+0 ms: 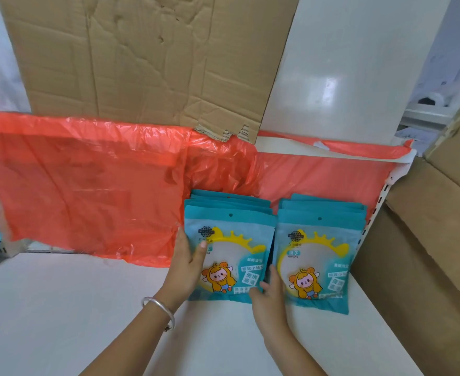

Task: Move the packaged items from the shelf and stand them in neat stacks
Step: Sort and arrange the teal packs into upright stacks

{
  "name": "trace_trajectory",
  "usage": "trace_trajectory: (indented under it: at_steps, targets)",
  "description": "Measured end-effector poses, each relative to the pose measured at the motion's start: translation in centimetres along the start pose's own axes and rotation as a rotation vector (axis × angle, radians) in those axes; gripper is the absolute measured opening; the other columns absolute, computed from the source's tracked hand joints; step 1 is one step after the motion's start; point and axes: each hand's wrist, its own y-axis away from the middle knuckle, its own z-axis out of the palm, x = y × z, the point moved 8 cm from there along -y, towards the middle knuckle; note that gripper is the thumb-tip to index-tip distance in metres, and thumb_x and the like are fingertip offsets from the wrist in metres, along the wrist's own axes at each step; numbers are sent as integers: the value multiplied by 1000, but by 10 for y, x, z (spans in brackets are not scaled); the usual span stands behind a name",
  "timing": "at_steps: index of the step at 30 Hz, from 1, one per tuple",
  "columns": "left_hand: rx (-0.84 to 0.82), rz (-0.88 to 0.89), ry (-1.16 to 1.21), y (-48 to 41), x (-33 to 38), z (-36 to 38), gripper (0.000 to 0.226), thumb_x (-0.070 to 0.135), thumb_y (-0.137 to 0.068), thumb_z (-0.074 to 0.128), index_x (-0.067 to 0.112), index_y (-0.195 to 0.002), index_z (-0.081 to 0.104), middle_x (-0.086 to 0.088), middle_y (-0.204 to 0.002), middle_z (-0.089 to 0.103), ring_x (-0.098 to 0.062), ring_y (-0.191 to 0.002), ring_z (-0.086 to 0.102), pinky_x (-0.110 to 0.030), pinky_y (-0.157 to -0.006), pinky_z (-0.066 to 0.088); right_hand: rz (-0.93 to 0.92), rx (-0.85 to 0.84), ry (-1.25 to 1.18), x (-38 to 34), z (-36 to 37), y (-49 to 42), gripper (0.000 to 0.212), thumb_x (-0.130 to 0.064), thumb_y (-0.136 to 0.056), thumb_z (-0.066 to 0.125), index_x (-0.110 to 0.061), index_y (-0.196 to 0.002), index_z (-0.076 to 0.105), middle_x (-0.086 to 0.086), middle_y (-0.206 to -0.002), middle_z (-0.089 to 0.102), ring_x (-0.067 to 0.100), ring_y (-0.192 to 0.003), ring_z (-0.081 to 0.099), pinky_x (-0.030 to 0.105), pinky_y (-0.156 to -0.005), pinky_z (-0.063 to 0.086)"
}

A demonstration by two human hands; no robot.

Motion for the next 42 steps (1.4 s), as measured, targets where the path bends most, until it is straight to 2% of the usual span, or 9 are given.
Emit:
trace_trajectory:
  at_steps: [5, 8, 12, 16, 26, 30, 35, 38, 42]
  targets:
    - [-21, -105, 34, 14, 10, -14, 86, 55, -91, 44, 24, -149, -11, 13, -156, 8, -7, -143, 10, -31, -118, 12, -46, 100, 40, -11, 5, 27, 57, 9, -88, 49, -18, -137, 40, 2, -131, 31, 16, -110, 47, 31, -93, 46]
    - [15, -142, 18, 27, 7, -36, 75, 38, -96, 45, 20, -151, -3, 10, -156, 13, -10, -143, 15, -24, -111, 17, -44, 46, 22, -13, 28, 41, 47, 8, -88, 49, -22, -124, 48, 4, -125, 41, 19, -106, 52, 28, -86, 47]
    - [78, -188, -21, 48, -6, -98, 70, 36, -96, 47, 19, -152, 9, 3, -157, 16, -12, -144, 17, -25, -112, 18, -82, -51, 26, -24, 84, 64, 43, 6, -88, 50, -17, -124, 53, 2, -123, 47, 1, -86, 49, 11, -73, 39]
    - [196, -205, -11, 82, -20, -199, 62, 34, -96, 49, 21, -149, 21, 12, -149, 29, -11, -141, 26, -24, -110, 22, -125, -224, 54, -36, 173, 102, 36, 5, -89, 50, -16, -117, 58, 3, -114, 51, 3, -81, 48, 1, -66, 38]
    - [634, -406, -58, 239, -72, -491, 50, 20, -95, 53, 7, -141, 39, -4, -144, 43, -14, -130, 42, -23, -105, 31, -245, -601, 129, -52, 422, 259, 36, 7, -86, 51, -11, -116, 60, 8, -112, 53, 3, -82, 50, -1, -68, 37]
    - [794, -475, -93, 306, -74, -578, 60, 34, -87, 54, 9, -140, 42, -4, -141, 48, -18, -129, 44, -27, -103, 33, -308, -751, 163, -62, 502, 321, 36, 5, -86, 52, -12, -117, 60, 5, -114, 52, 15, -93, 49, 12, -78, 36]
    - [920, -483, -151, 358, -75, -652, 29, 17, -96, 47, 21, -125, 52, 12, -105, 55, -12, -106, 49, -26, -86, 38, -381, -874, 240, -78, 580, 371, 38, 0, -88, 52, -14, -123, 58, 1, -114, 48, 18, -107, 48, 23, -91, 32]
    - [960, -517, -161, 379, -89, -683, 50, 37, -87, 51, 16, -132, 52, 2, -128, 57, -17, -116, 54, -31, -91, 47, -435, -920, 340, -77, 623, 394, 40, -3, -87, 53, -12, -125, 58, 0, -111, 46, 22, -116, 46, 27, -95, 34]
    - [997, -527, -127, 385, -114, -721, 41, 23, -94, 48, 13, -133, 51, -1, -132, 55, -14, -117, 53, -20, -84, 41, -436, -992, 389, -74, 680, 414, 41, -7, -87, 53, -16, -127, 57, 1, -115, 48, 23, -119, 46, 31, -102, 35]
